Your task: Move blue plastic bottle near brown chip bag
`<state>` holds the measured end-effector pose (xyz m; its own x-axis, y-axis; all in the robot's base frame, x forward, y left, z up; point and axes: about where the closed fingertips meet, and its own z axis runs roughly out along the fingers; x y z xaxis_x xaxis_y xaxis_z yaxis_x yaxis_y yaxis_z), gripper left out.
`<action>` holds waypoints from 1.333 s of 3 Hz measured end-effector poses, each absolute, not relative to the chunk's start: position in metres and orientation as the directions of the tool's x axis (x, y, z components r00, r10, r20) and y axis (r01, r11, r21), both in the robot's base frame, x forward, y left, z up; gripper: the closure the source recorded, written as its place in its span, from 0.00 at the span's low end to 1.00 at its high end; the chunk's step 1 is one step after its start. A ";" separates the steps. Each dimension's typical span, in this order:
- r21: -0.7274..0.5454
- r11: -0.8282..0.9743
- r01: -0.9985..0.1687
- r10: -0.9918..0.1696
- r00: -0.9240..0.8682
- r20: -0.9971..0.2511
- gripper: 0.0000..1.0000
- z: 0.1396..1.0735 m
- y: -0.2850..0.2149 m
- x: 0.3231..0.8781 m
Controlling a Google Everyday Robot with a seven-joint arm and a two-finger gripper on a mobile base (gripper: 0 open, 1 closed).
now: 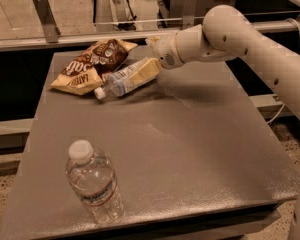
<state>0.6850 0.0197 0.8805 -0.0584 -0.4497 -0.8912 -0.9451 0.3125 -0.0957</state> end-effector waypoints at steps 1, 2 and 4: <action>-0.095 0.338 -0.936 -0.430 -0.063 -0.901 0.00 0.886 0.007 0.686; -0.127 0.395 -0.910 -0.393 -0.043 -0.918 0.00 0.913 -0.036 0.685; -0.245 0.489 -0.837 -0.403 0.032 -0.914 0.00 0.966 -0.149 0.680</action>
Offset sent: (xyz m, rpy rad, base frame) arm 0.0017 -0.0874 0.0473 0.0904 -0.0790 -0.1339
